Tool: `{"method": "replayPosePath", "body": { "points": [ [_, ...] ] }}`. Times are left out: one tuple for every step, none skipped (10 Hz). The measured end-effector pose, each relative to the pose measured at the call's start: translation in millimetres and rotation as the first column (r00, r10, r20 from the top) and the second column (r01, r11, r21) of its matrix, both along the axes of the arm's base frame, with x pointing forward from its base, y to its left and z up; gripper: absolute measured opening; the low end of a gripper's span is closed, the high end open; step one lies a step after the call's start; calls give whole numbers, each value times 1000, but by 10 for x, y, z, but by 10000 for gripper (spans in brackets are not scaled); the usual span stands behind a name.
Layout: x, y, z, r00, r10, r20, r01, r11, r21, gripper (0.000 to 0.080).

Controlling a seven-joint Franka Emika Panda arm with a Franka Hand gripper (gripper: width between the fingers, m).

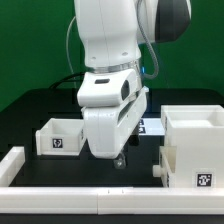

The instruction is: Assemble drawer

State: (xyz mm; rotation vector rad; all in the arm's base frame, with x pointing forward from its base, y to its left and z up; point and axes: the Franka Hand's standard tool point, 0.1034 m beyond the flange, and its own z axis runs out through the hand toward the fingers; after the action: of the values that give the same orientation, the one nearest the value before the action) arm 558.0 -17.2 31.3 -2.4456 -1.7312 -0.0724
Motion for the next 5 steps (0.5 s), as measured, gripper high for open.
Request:
{"method": "replayPosePath", "body": {
  "points": [
    [-2,0,-3,1000,0,-1,0,1000,0,649],
    [-3,0,-5,1000,0,-1,0,1000,0,649],
    [-3,-1,-5,1000,0,-1,0,1000,0,649],
    [-4,-17,3,1000,-2,0,2,1000,-1,649],
    [-78,-113,94,1000,-11,2,11,1000,-12,649]
  ]
}}
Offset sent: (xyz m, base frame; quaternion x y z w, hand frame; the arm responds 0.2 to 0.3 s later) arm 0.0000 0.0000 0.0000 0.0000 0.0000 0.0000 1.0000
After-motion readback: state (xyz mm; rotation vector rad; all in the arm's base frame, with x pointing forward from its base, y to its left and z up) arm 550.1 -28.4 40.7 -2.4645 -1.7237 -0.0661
